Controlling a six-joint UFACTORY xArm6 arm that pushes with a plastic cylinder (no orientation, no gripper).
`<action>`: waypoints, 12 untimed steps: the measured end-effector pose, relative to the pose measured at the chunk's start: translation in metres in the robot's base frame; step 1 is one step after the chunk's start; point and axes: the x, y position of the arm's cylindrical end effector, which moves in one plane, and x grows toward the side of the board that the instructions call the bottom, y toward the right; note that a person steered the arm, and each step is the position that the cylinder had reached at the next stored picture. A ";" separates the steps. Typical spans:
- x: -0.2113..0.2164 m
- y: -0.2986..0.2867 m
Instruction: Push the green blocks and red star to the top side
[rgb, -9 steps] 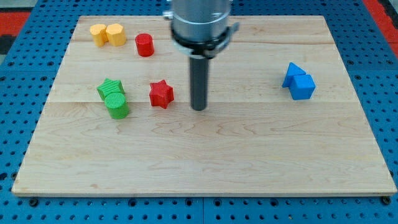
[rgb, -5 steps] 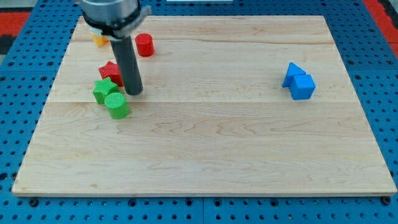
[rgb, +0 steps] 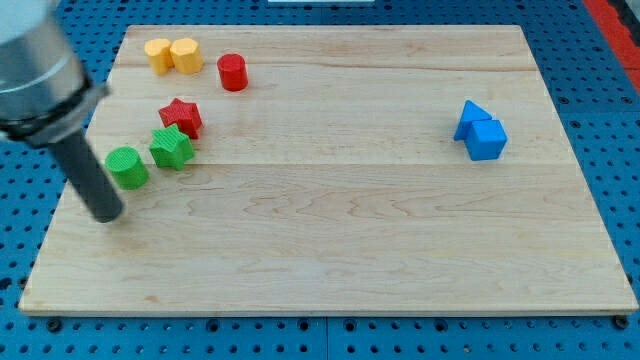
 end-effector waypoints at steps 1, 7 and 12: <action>-0.020 -0.037; -0.051 0.073; -0.107 0.078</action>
